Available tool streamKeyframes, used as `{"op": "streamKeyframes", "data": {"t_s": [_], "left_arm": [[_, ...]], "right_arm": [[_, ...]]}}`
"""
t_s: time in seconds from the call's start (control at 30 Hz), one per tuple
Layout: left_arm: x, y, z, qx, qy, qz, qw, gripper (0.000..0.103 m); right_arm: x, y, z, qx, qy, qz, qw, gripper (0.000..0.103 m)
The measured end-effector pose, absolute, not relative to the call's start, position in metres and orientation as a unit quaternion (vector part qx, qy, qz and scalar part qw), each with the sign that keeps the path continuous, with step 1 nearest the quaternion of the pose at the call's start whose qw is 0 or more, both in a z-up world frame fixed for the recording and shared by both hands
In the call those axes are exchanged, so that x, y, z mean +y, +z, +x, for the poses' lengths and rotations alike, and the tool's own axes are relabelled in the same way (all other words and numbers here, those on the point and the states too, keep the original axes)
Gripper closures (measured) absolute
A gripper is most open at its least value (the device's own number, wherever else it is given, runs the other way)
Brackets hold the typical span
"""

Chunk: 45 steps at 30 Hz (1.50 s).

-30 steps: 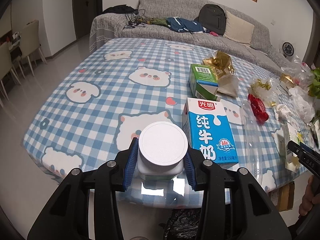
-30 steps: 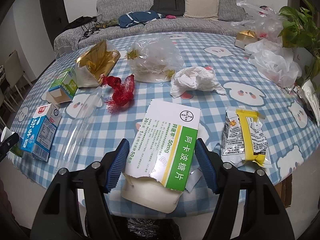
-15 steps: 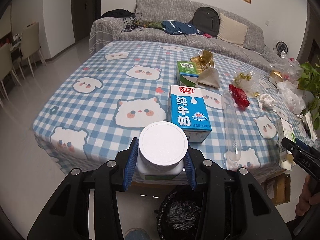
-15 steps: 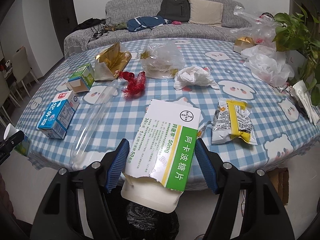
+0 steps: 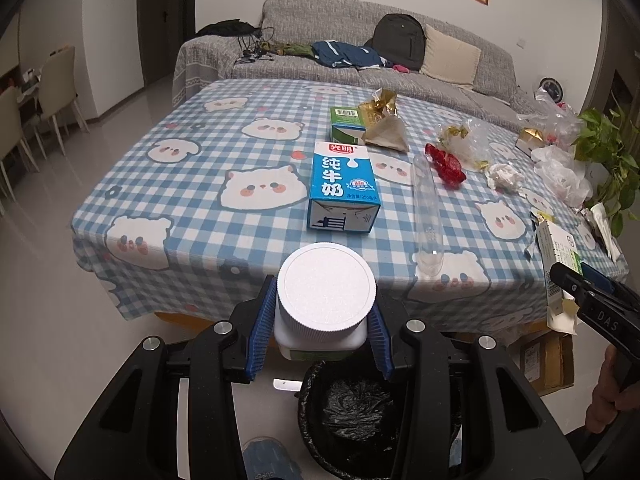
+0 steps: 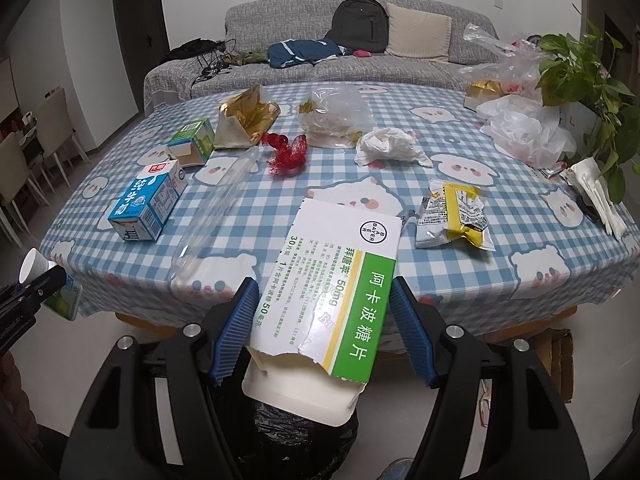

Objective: Collect trash
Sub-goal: 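Carry the pill bottle and medicine box over the black trash bin with both tools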

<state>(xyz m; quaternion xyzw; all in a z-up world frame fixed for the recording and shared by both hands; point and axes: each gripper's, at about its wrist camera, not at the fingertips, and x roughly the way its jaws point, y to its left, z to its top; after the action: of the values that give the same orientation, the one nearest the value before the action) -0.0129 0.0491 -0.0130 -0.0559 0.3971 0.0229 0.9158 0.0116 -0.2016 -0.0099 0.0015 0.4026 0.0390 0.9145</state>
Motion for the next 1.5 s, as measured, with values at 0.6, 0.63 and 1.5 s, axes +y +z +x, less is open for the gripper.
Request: {"op": "streamKeyframes", "data": {"t_s": [0.6,0.63,1.5], "left_arm": [[0.046,-0.051,-0.049,0.412,0.028,-0.063,0.909,0.062],[0.046,-0.054,-0.051,0.413,0.027,-0.064,0.908,0.062],[0.061,-0.133,-0.076,0.454,0.035,-0.079,0.887,0.062]], "right_arm": [[-0.189,-0.038,-0.032,0.406,0.060,-0.014,0.912,0.038],[-0.187,-0.041,-0.034,0.407,0.061,-0.015,0.911,0.038],[-0.150,-0.120,-0.062,0.452,0.091,-0.027,0.887,0.038]]}}
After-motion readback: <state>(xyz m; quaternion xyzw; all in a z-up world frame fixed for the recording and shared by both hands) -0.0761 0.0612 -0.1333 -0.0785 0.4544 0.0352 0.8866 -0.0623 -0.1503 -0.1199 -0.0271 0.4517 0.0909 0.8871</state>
